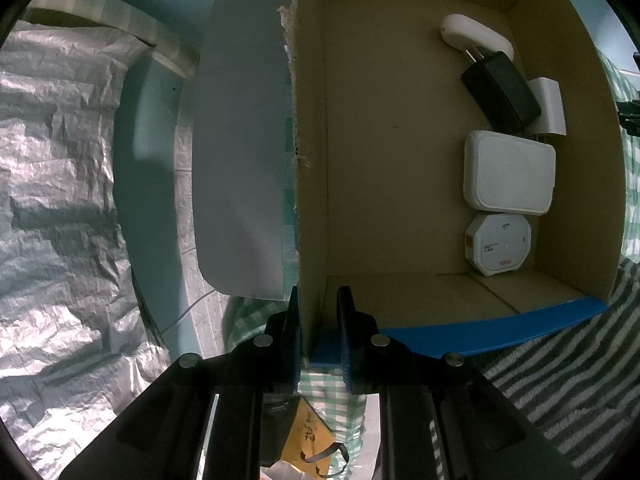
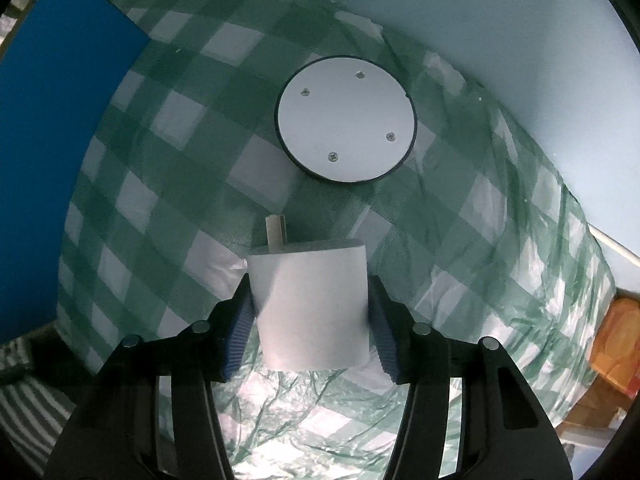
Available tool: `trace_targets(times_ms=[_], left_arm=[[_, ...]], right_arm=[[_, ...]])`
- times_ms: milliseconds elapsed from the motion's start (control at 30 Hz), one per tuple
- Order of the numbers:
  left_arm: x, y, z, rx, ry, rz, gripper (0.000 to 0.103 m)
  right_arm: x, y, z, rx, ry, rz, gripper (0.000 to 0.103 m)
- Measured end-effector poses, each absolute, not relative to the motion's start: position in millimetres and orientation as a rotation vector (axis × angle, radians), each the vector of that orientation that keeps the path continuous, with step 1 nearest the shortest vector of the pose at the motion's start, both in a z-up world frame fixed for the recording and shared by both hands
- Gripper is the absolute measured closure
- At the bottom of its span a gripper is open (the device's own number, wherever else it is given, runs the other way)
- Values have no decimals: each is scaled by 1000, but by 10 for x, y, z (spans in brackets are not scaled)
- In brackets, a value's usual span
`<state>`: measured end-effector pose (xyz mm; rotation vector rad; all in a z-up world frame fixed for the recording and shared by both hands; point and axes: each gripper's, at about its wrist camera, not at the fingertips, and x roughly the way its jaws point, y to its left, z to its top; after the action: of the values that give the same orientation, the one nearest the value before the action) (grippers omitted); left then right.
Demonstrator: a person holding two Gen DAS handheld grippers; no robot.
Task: Organize rigid objects
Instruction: 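Return the right tool to the table and grasp the white plug charger, then carry the white plug charger into the box and release it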
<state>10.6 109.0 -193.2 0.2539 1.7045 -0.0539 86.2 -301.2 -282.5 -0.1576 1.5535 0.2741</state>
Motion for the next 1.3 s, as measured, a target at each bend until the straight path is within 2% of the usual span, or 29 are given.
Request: trace_targets(times_ms=[367,733,1000,1300], left_arm=[[112,1076,-1925,256,1704,-55,88],[118,1045,-1911,264,1697,-73,88],[115,1032,-1910,277,1695,-94,88],[112,1027,-1918,284,1693,-113,88]], right_arm=[[623,-2990,-2625,-86,1564,292,50],[518,-2590,-1910,-52,1490,383,50],[453,-1883,-1305,-89,1408,516,50],[397,-1069,-1212,-215,1389,623,50]])
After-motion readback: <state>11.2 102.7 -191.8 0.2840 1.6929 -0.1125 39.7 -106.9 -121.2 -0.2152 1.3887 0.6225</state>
